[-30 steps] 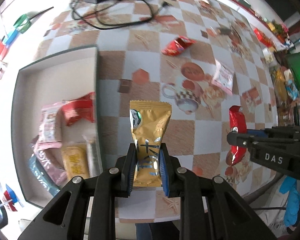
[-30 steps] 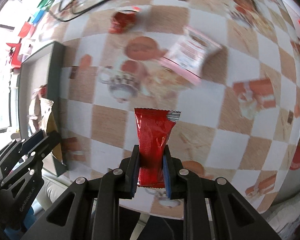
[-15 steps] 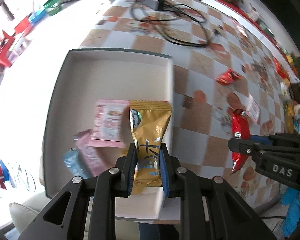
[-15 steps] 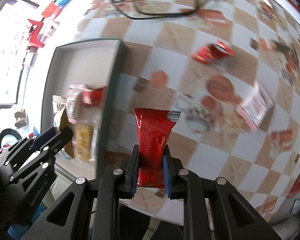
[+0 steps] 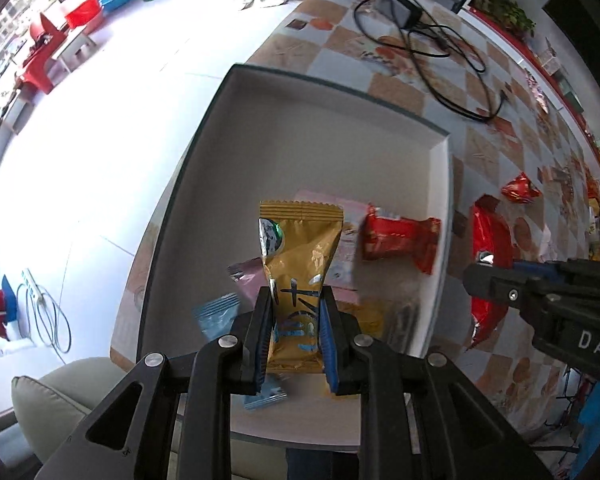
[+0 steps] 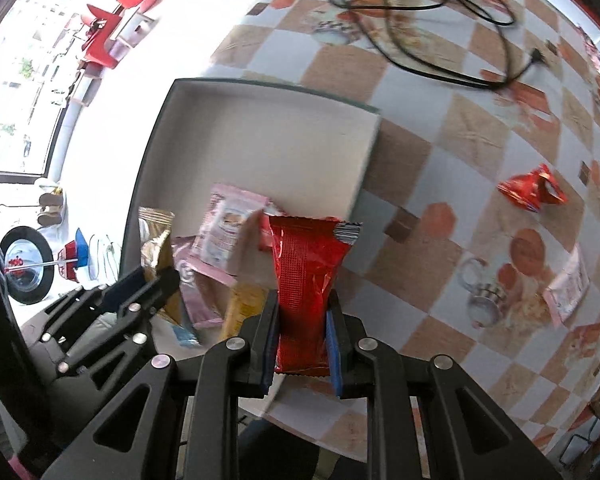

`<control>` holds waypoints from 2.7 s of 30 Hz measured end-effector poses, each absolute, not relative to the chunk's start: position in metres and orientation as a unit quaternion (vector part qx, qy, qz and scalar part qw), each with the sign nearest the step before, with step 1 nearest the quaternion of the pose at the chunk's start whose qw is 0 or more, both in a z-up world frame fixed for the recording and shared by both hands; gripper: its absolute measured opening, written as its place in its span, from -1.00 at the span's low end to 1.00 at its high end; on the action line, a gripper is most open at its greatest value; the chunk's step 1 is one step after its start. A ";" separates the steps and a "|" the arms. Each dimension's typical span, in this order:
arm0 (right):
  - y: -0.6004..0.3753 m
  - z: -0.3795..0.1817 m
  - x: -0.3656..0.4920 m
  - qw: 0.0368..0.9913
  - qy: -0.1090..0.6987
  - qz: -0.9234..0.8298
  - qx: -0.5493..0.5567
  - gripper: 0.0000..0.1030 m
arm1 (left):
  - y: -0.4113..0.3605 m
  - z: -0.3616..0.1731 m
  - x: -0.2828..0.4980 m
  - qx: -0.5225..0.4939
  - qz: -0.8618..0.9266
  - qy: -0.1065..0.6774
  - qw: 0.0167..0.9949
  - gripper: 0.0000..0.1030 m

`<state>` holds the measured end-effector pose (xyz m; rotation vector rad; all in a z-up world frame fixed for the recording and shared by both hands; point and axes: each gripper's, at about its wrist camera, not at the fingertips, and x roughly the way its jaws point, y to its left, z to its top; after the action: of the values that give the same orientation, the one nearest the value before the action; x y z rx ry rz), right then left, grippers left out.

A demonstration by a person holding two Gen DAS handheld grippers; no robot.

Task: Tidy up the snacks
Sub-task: 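Carry the gold and red packets over the white tray with both grippers, then open both grippers to drop the gold and red packets into the tray, then move both open grippers back toward the snack pile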

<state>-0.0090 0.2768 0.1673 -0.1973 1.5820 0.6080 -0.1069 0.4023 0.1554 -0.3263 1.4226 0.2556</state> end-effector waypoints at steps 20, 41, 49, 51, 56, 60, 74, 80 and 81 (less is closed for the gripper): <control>0.323 0.154 0.003 0.649 0.707 0.271 -0.079 -0.57 | 0.410 0.130 -0.097 -0.145 0.125 0.665 0.722 -0.46; 0.314 0.151 0.000 0.643 0.718 0.260 -0.064 0.72 | 0.389 0.130 -0.100 -0.124 0.137 0.672 0.717 0.57; 0.277 0.135 -0.003 0.645 0.728 0.222 -0.061 1.00 | 0.372 0.124 -0.108 -0.125 0.125 0.687 0.705 0.57; 0.267 0.132 -0.003 0.643 0.734 0.212 -0.056 1.00 | 0.366 0.123 -0.110 -0.118 0.123 0.689 0.704 0.57; 0.235 0.119 -0.002 0.637 0.749 0.176 -0.045 1.00 | 0.346 0.122 -0.112 -0.104 0.111 0.696 0.702 0.57; 0.204 0.106 0.000 0.631 0.763 0.140 -0.025 1.00 | 0.322 0.124 -0.113 -0.095 0.099 0.699 0.702 0.57; 0.108 0.065 -0.017 0.602 0.795 0.063 0.025 1.00 | 0.216 0.132 -0.107 0.003 0.021 0.697 0.717 0.57; 0.082 0.064 -0.022 0.600 0.797 0.053 0.034 1.00 | 0.171 0.135 -0.106 0.032 -0.007 0.693 0.720 0.57; 0.066 0.063 -0.017 0.601 0.797 0.051 0.037 1.00 | 0.168 0.135 -0.105 0.032 -0.007 0.693 0.720 0.57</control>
<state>-0.0168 0.0657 0.0634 0.0865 1.8474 0.1190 -0.1051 0.1675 0.1347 0.0711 1.5322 -0.0161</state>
